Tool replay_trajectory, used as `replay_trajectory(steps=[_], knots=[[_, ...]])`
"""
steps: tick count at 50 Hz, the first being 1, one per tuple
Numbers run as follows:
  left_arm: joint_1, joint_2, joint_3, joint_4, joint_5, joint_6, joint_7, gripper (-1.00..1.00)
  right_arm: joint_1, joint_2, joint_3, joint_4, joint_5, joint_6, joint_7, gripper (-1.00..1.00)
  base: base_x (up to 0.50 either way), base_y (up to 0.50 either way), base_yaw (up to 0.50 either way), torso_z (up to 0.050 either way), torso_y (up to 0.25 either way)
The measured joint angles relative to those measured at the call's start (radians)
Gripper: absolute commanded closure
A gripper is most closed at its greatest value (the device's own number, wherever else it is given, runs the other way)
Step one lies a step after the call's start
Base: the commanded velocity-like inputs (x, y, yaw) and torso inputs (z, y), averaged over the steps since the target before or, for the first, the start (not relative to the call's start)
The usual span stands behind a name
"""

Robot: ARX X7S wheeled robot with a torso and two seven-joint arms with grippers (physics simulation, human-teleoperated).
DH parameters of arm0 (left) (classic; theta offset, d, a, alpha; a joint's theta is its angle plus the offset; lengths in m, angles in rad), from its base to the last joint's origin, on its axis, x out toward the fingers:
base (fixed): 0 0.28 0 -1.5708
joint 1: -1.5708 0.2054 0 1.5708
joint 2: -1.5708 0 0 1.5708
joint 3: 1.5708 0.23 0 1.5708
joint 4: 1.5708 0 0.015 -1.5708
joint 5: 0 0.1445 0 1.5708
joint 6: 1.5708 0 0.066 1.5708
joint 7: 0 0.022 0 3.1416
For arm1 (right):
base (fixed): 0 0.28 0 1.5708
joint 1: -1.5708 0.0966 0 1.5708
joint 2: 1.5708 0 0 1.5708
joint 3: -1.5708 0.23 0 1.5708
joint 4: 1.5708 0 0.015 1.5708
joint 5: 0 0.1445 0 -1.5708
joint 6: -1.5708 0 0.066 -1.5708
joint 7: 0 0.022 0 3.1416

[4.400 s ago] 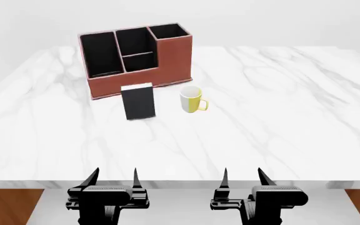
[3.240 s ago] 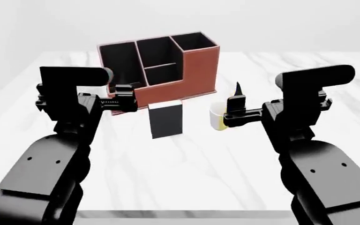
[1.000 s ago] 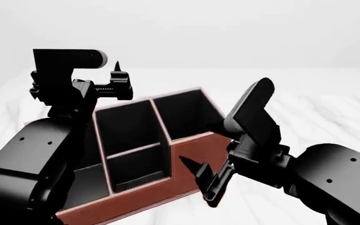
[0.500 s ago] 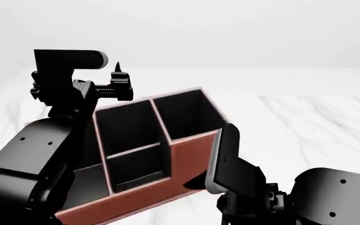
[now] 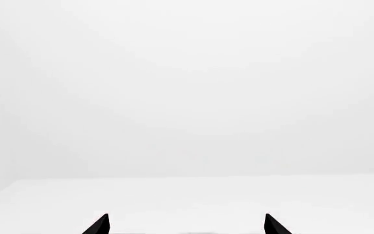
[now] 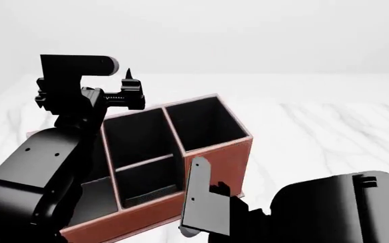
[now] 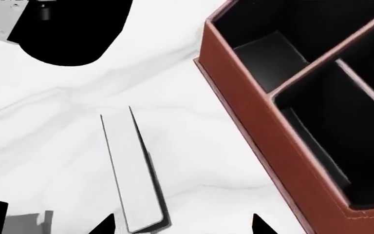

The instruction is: Pick up the book and place it in the right compartment of the caddy.

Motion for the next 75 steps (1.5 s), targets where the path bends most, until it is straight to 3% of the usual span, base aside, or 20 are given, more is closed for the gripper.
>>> replay_trajectory(steps=[20,37,38,60,75], knots=[[0.000,-0.004,0.004,0.002,-0.013,-0.003,-0.010,-1.00,0.080,-0.167,-0.324,0.085,0.026,-0.031,0.120,-1.00,0.00,0.00,0.00,0.000,0.000],[0.006,-0.012,0.001,0.005,-0.025,-0.001,-0.014,-1.00,0.069,-0.169,-0.535,0.182,-0.145,-0.179,0.018,-1.00,0.00,0.00,0.00,0.000,0.000],[0.006,-0.013,0.000,0.006,-0.026,-0.001,-0.015,-1.00,0.066,-0.167,-0.546,0.188,-0.155,-0.187,0.012,1.00,0.00,0.00,0.00,0.000,0.000],[0.013,-0.020,0.002,0.013,-0.038,0.001,-0.024,-1.00,0.041,-0.126,-0.594,0.183,-0.200,-0.265,0.021,1.00,0.00,0.00,0.00,0.000,0.000],[0.014,-0.027,0.000,0.019,-0.047,-0.002,-0.031,-1.00,0.155,-0.018,-0.433,0.052,0.238,-0.162,0.305,1.00,0.00,0.00,0.00,0.000,0.000]])
